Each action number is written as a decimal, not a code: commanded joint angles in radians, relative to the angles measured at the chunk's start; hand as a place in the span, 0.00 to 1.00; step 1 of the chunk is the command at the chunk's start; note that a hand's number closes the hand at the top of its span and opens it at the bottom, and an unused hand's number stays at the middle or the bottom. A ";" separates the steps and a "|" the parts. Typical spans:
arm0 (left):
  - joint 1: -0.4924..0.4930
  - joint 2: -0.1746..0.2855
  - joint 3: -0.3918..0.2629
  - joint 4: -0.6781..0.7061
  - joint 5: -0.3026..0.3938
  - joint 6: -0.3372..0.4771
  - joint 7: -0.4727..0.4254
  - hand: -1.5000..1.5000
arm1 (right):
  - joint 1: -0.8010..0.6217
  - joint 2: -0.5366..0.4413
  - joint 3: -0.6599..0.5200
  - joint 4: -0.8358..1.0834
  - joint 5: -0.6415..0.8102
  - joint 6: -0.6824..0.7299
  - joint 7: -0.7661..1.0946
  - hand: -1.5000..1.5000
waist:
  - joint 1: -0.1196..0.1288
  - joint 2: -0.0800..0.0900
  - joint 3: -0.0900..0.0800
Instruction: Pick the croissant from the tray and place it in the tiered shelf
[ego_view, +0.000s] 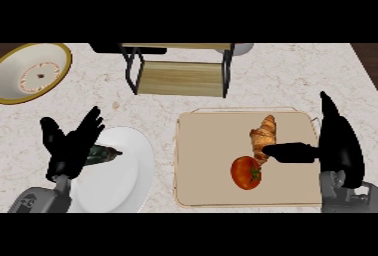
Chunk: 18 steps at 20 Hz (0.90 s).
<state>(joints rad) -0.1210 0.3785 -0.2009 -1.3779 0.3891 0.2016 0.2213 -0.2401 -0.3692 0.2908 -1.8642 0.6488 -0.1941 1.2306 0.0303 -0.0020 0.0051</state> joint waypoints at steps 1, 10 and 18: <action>0.055 0.004 -0.009 0.041 -0.001 -0.017 0.016 0.50 | -0.094 0.072 0.016 0.063 0.039 0.111 0.256 0.00 | -0.008 0.003 -0.009; 0.040 0.006 0.037 0.057 0.007 -0.018 0.021 0.50 | -0.132 0.199 -0.016 0.217 0.193 0.124 0.247 0.00 | -0.021 0.002 -0.007; 0.016 -0.012 0.033 0.054 -0.015 -0.015 0.035 0.50 | -0.127 0.324 -0.065 0.298 0.300 0.126 0.189 0.00 | -0.033 0.002 -0.006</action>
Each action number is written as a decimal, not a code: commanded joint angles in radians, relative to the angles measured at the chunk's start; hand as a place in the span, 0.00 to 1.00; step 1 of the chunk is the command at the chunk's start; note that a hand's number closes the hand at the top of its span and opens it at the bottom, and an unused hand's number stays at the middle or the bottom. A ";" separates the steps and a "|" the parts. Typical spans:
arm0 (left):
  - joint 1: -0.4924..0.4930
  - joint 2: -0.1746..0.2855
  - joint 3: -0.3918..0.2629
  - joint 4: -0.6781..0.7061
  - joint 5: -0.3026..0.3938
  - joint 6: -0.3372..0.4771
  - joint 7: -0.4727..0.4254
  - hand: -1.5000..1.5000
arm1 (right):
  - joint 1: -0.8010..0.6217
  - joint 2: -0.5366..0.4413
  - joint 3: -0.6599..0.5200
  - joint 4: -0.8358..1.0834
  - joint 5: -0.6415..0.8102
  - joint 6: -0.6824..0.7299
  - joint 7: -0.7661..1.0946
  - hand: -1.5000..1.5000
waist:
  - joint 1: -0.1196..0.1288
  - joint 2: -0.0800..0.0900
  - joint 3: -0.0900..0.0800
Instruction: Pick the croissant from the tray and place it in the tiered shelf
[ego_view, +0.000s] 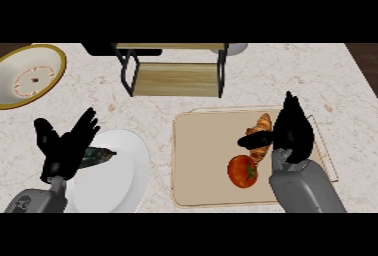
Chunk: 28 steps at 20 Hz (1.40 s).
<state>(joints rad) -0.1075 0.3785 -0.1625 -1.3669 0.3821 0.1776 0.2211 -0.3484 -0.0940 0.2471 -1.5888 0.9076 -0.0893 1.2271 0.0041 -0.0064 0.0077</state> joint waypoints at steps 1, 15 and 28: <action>0.050 0.012 0.002 0.000 0.003 -0.004 0.047 0.50 | 0.017 0.089 0.014 0.034 0.091 -0.013 0.191 0.00 | 0.002 0.004 -0.008; 0.111 -0.014 0.011 0.032 -0.028 -0.044 -0.017 0.50 | -0.005 0.092 -0.155 0.178 0.172 -0.004 0.037 0.00 | 0.000 0.007 -0.008; 0.063 -0.034 0.026 0.034 -0.051 -0.058 0.027 0.50 | -0.017 0.094 -0.146 0.372 0.047 0.063 -0.168 1.00 | 0.010 0.010 -0.007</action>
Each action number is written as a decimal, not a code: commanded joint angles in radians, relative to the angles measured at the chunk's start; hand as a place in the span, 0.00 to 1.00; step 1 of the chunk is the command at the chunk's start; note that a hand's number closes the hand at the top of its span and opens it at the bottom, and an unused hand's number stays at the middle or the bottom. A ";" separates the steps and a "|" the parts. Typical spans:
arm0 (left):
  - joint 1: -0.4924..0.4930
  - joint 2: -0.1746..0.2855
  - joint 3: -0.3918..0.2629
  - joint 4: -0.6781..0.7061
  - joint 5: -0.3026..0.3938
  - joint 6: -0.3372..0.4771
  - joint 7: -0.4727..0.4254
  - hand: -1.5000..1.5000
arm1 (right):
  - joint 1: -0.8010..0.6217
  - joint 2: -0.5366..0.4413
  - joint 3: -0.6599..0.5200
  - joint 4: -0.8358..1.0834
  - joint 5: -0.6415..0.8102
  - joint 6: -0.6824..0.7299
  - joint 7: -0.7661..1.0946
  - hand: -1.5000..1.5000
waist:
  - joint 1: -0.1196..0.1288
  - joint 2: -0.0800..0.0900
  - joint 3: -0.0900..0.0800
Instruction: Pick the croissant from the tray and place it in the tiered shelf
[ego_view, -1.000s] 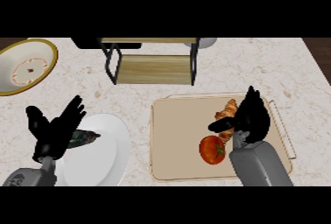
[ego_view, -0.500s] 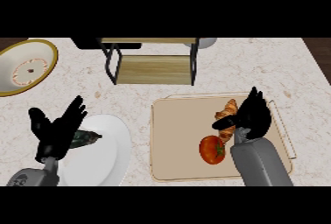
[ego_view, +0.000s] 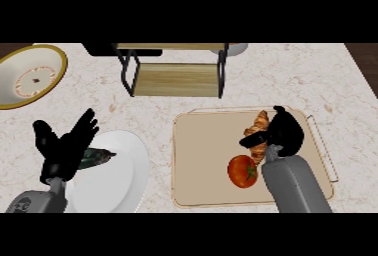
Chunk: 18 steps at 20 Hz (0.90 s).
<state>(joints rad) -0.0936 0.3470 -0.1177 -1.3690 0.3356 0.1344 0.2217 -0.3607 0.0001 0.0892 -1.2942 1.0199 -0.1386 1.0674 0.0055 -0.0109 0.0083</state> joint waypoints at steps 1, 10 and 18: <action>0.043 -0.020 -0.019 0.020 -0.023 0.030 0.016 0.50 | 0.005 0.000 0.061 0.101 -0.037 0.180 -0.007 1.00 | 0.015 0.015 -0.008; 0.118 -0.035 0.014 0.010 -0.027 -0.023 -0.024 0.50 | -0.075 -0.001 0.067 0.103 -0.057 -0.019 -0.074 1.00 | 0.006 0.011 -0.008; -0.047 -0.054 -0.055 0.026 -0.046 -0.048 0.053 0.50 | -0.303 0.000 0.561 0.070 -0.381 0.072 -0.134 1.00 | 0.160 0.038 -0.007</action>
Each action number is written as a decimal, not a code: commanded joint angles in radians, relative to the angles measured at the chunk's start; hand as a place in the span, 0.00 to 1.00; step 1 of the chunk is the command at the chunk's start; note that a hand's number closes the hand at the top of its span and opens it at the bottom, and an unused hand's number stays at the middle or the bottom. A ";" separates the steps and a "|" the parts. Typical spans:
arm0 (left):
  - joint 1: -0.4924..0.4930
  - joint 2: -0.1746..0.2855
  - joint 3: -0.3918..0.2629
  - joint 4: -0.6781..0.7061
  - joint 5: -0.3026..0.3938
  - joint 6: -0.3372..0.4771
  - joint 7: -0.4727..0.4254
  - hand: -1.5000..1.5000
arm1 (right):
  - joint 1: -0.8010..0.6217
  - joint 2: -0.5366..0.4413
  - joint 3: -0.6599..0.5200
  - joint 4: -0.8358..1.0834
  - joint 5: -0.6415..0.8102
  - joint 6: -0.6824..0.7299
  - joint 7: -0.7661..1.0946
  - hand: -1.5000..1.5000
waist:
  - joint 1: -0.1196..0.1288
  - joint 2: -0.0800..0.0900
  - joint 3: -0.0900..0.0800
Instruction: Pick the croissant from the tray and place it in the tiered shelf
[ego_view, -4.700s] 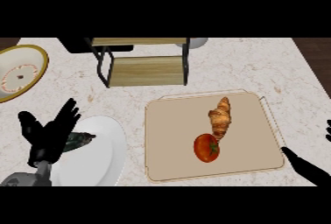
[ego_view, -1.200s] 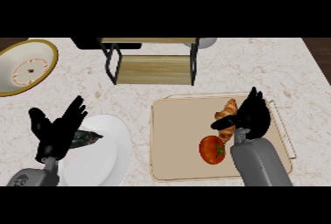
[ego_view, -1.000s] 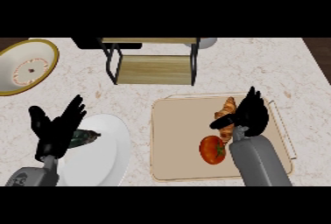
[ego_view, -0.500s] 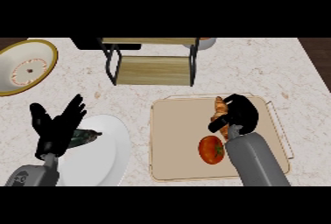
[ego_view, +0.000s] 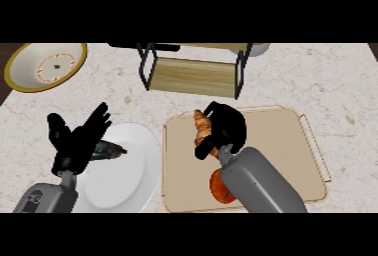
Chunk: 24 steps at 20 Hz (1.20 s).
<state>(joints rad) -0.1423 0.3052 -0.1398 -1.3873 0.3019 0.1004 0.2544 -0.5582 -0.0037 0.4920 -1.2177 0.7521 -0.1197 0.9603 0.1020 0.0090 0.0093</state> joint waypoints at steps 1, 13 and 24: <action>-0.017 -0.019 -0.030 0.040 -0.004 -0.010 0.039 0.50 | -0.134 0.003 0.206 -0.034 -0.156 0.005 -0.001 1.00 | 0.050 0.011 -0.008; 0.025 -0.008 0.027 0.084 -0.007 0.027 0.037 0.50 | -0.654 0.003 0.254 -0.170 -0.126 -0.174 0.364 1.00 | -0.057 -0.019 -0.013; 0.072 -0.018 0.026 0.053 -0.022 0.032 0.018 0.50 | -1.034 0.003 -0.008 0.039 -0.165 -0.065 0.430 1.00 | -0.071 -0.017 -0.012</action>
<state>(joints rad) -0.1225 0.3088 -0.1008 -1.3578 0.2886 0.1141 0.2640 -1.4591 -0.0120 0.5829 -1.2460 0.5885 -0.2096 1.1934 0.0343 -0.0126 0.0034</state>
